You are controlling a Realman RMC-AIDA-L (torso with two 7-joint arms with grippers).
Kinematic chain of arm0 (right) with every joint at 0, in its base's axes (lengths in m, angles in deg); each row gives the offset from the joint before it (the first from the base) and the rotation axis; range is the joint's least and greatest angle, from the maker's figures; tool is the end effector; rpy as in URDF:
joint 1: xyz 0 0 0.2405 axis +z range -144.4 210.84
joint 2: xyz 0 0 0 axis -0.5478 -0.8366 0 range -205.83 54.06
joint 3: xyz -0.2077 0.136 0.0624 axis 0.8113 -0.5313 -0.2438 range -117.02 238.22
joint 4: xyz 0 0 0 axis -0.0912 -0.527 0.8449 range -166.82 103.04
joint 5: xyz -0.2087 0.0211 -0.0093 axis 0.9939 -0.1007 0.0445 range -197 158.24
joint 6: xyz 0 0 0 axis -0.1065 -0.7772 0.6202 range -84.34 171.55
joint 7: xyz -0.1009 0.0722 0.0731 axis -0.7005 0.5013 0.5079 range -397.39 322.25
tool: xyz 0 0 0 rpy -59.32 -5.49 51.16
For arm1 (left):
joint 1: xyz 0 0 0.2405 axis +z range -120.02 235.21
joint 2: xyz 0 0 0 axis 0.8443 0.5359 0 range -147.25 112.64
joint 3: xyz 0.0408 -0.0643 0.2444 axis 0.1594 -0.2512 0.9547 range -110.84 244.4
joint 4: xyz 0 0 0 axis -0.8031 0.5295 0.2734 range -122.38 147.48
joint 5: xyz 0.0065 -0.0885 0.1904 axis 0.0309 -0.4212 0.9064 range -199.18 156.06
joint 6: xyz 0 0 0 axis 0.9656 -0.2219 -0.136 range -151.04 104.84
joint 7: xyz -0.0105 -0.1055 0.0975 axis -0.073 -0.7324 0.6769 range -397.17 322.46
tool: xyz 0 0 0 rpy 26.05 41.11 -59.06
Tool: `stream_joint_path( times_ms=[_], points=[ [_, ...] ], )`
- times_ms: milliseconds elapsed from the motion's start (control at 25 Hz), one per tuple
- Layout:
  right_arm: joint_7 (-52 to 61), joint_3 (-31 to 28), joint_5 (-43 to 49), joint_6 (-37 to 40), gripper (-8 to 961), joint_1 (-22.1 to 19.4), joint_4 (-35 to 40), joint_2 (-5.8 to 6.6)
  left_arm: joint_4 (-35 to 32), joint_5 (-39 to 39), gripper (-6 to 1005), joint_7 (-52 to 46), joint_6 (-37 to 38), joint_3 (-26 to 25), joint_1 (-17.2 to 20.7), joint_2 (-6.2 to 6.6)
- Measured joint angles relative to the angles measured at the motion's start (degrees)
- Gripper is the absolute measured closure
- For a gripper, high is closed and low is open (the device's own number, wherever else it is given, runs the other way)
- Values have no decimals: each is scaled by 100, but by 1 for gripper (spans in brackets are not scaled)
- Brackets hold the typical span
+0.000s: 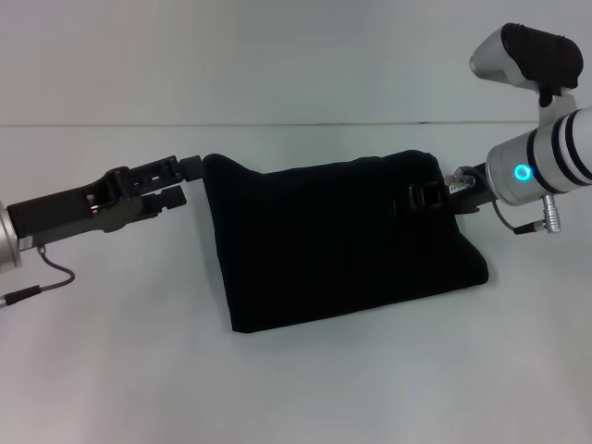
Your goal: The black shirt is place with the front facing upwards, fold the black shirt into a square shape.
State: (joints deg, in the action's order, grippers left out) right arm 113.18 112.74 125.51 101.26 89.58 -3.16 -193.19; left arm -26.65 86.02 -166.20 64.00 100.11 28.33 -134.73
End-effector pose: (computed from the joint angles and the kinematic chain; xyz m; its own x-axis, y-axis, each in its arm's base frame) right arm 0.1983 0.4477 -0.0357 0.4012 -0.8760 -0.2678 -0.8883 -0.3007 -0.3472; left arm -0.2706 0.3483 0.0424 0.0555 0.7816 0.6213 0.8989 -0.3100 0.3097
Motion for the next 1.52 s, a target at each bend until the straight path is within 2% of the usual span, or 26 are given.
stream_joint_path(
  times_ms=[200,400,520,600,840,960,1080,1400,1520],
  points=[
    [-38,-9,-31,31,645,-6,54,-2,0,0,128,0,0,-3,0,8],
    [-42,-16,-31,33,859,-12,103,-3,0,0,128,0,0,-3,0,9],
    [-41,-19,-81,41,889,-33,244,-16,0,0,128,0,0,-6,0,12],
    [-22,-19,-177,193,909,-82,507,-39,0,-2,128,0,4,-48,-1,23],
    [458,99,10,1028,919,-377,2082,-177,-13,-70,128,0,64,-157,16,37],
    [619,132,200,1174,919,-496,2364,-201,-20,-90,128,0,67,-158,25,39],
    [656,144,346,1047,919,-561,2182,-203,-14,-97,128,30,54,-160,25,39],
    [624,268,585,298,918,-464,986,-140,8,-129,127,52,7,-161,15,14],
    [635,271,670,159,918,-420,679,-69,9,-142,127,53,-1,-161,26,3]
  ],
)
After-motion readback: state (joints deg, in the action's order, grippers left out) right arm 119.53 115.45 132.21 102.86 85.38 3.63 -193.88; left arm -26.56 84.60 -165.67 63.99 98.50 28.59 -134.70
